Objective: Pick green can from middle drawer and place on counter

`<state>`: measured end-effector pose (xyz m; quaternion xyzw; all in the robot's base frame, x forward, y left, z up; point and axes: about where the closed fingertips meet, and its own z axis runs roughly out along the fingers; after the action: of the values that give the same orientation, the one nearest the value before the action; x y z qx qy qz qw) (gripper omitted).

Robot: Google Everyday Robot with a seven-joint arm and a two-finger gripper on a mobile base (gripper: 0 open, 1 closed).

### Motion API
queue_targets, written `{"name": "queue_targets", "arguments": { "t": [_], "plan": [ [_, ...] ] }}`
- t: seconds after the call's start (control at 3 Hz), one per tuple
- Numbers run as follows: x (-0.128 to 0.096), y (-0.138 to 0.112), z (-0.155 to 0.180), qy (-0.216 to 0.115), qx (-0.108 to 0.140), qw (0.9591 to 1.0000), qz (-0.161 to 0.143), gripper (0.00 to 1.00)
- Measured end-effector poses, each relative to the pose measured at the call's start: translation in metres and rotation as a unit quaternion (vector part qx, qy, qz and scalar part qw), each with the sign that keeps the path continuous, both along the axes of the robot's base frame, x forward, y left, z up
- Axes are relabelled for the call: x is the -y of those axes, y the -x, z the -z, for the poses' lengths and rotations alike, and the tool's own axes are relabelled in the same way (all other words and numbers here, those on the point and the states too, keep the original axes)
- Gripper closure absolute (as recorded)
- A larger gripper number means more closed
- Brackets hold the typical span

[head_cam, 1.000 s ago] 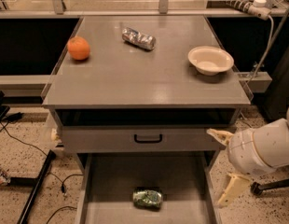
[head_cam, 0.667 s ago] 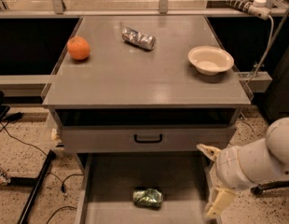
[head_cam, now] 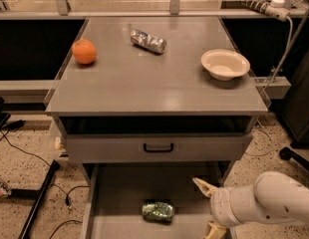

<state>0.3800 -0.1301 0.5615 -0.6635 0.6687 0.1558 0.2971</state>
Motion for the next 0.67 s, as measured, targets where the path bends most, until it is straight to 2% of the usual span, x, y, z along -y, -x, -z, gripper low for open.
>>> {"name": "queue_targets", "arguments": {
  "t": [0.33,0.67],
  "plan": [
    [-0.019,-0.01,0.043,-0.022,0.023,0.9993,-0.017,0.0],
    [-0.034,-0.025,0.094,-0.032,0.011,0.9992,-0.019,0.0]
  ]
}}
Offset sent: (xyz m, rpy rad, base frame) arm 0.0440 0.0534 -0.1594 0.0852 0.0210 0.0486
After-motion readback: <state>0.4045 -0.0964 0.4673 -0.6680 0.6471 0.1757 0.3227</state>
